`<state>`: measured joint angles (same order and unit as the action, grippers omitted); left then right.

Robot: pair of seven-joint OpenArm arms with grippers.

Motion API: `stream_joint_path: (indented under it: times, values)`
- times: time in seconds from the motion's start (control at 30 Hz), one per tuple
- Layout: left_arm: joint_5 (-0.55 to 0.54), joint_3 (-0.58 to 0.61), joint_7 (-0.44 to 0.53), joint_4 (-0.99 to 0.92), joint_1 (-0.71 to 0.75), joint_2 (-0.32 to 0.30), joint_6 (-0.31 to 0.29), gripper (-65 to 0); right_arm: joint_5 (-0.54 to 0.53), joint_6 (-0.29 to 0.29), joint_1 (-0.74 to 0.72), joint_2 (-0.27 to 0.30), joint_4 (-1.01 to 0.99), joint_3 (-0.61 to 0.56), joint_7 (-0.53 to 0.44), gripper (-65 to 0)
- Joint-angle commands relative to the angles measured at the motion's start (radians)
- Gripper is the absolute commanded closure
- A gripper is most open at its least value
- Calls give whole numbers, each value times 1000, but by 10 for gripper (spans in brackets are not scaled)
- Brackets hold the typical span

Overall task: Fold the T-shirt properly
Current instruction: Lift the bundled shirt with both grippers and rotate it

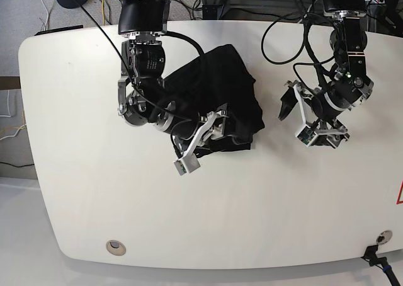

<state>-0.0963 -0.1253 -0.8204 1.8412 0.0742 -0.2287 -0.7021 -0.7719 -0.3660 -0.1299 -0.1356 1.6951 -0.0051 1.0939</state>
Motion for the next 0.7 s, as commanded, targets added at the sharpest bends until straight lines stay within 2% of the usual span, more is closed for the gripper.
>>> stream_joint_path:
  times: [0.0, 0.07, 0.2, 0.33, 0.4, 0.57, 0.67]
  values:
    - [-10, -15, 20, 59, -29, -22, 4, -514, -21, -6, -27, -9, 18, 21, -19, -465]
    - [-15, -9, -7, 81, -30, -16, 4, -514, -18, -6, -34, -6, 18, 46, -19, -465]
    - [-89, 59, -18, 81, -20, 55, 4, -514, -18, -6, -83, 41, -28, 92, -19, -465]
    - [-104, 148, -18, 84, 52, 124, 4, -514, -18, -8, -116, 81, -89, 156, -21, -458]
    - [-104, 192, -18, 82, 88, 145, 4, -514, -22, -8, -129, 89, -117, 179, -21, -388]
    - [-102, 263, -18, 78, 117, 159, 4, -514, -19, -9, -130, 86, -169, 189, -21, -108]
    - [-101, 264, -15, 38, 109, 157, 4, -514, -18, -9, -126, 84, -229, 184, -53, -10]
